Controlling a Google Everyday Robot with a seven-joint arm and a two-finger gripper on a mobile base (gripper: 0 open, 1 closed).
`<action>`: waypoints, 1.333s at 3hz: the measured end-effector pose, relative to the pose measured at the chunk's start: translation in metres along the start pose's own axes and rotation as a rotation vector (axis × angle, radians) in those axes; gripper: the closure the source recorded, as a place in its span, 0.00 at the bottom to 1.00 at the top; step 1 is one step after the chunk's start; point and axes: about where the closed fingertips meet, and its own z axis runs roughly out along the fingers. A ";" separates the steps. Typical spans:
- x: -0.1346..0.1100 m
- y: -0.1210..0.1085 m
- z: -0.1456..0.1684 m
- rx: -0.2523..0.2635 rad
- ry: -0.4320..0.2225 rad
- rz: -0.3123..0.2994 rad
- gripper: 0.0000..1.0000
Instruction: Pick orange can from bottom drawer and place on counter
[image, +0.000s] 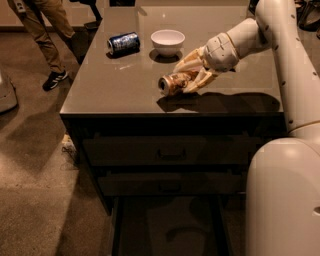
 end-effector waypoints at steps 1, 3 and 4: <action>0.005 -0.002 -0.002 0.007 0.008 0.014 0.11; 0.017 0.003 -0.009 0.028 0.011 0.031 0.00; 0.020 0.010 -0.024 0.050 0.029 0.041 0.00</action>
Offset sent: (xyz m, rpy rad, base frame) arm -0.0178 -0.0308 -0.0130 -0.0572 0.0872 0.0625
